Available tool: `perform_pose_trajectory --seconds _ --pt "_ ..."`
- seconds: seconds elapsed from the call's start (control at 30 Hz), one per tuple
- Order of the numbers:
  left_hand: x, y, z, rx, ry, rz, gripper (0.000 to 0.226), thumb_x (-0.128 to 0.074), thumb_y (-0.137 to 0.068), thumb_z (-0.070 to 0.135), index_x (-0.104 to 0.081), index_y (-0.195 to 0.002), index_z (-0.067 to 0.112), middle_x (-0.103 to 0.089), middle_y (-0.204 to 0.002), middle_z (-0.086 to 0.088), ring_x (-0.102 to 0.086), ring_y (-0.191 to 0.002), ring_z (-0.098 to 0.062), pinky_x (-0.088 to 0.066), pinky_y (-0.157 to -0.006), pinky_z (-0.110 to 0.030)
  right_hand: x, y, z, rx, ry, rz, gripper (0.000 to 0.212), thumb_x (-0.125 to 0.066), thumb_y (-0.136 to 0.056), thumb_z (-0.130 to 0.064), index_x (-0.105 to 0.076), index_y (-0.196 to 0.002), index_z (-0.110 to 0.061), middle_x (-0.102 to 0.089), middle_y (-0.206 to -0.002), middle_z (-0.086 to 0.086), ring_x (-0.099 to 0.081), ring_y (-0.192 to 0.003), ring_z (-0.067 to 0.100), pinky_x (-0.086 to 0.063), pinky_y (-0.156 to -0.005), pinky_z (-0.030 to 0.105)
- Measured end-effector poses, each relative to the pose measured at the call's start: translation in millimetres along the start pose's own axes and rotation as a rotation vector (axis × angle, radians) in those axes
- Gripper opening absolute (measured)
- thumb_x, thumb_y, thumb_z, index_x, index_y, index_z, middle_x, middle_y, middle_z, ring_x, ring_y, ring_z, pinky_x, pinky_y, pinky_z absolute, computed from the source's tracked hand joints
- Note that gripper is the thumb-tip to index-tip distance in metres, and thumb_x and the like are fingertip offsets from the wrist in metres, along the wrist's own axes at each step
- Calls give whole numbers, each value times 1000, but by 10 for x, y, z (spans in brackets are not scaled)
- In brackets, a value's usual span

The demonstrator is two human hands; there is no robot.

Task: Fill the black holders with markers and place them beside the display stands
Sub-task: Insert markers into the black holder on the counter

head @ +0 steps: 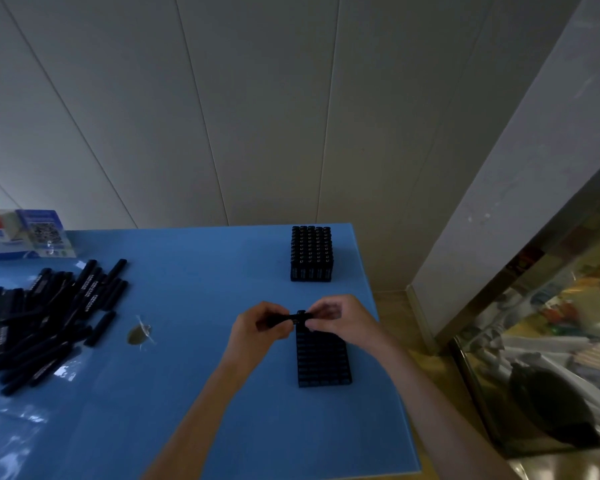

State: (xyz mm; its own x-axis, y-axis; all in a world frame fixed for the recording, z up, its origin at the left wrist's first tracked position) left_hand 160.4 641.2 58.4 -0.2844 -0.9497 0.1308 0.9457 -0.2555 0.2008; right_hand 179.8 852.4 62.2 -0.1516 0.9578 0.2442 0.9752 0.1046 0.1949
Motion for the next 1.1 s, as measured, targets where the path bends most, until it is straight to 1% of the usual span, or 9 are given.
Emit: perform_pose_trajectory --seconds 0.13,0.2,0.33,0.47,0.57,0.7,0.83,0.97,1.1 --pt "-25 11 -54 -57 -252 -25 13 -75 -86 13 -71 -89 25 -73 -86 16 -68 -83 -2 -54 -77 -21 12 -9 -25 1 -88 40 16 -80 -81 -14 -74 -96 -12 -76 -91 11 -72 -90 32 -58 -89 39" --pt "-12 12 -91 -107 -388 -26 11 -72 -89 18 -70 -90 29 -71 -85 21 -65 -85 3 -50 -74 -16 32 -32 -9 -8 -79 55 13 -78 -83 -12 -74 -96 -13 -76 -91 10 -72 -90 30 -59 -87 39" --pt "99 8 -179 -247 -705 -17 8 -62 -95 33 -66 -101 37 -64 -101 22 -60 -95 2 -46 -76 -17 128 -59 59 -37 18 79 12 -78 -83 -14 -74 -95 -17 -76 -89 3 -73 -85 21 -60 -83 33" --pt "199 18 -187 -356 -900 43 22 -56 -98 35 -67 -115 28 -66 -114 15 -59 -108 -6 -45 -91 -23 243 -44 152 -48 204 120 13 -80 -80 -16 -74 -90 -21 -75 -86 -4 -70 -80 7 -55 -76 21" --pt "265 -1 -194 -373 -925 62 24 -56 -98 35 -67 -118 27 -68 -116 13 -61 -110 -9 -47 -95 -28 337 -43 234 -52 336 182 12 -80 -80 -15 -73 -87 -22 -74 -83 -6 -67 -76 6 -51 -70 17" --pt "352 -44 -226 -332 -862 42 23 -58 -96 35 -65 -118 30 -65 -115 16 -61 -106 -5 -49 -86 -22 426 -56 306 -40 493 235 10 -77 -83 -12 -74 -90 -18 -72 -84 -7 -65 -78 6 -47 -66 11" --pt "409 -74 -227 -287 -803 31 19 -61 -96 33 -65 -114 32 -64 -111 17 -60 -100 0 -49 -78 -19 451 -65 362 -24 526 257 9 -76 -84 -11 -75 -91 -16 -73 -85 -6 -65 -79 3 -47 -65 8" --pt "440 -79 -228 -269 -784 30 18 -62 -95 31 -65 -112 34 -62 -109 19 -59 -98 1 -48 -77 -19 440 -91 399 -22 529 285 9 -76 -84 -9 -75 -91 -15 -72 -84 -5 -65 -78 2 -46 -65 7" --pt "429 -73 -223 -258 -791 28 18 -62 -95 31 -65 -112 33 -62 -108 19 -58 -97 2 -49 -78 -20 381 -121 399 -9 563 246 10 -78 -82 -10 -76 -91 -13 -72 -84 -4 -64 -76 3 -46 -68 8"
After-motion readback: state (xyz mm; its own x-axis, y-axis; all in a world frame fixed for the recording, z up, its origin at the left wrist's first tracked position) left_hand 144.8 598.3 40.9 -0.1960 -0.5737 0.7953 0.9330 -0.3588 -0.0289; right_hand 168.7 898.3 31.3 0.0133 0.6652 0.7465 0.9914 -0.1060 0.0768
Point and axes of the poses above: each hand's wrist, its own y-axis away from the middle knuckle, its own x-axis out of the back of the hand, z = x × y, the point moved 1 cm from there along -y, towards the middle knuckle
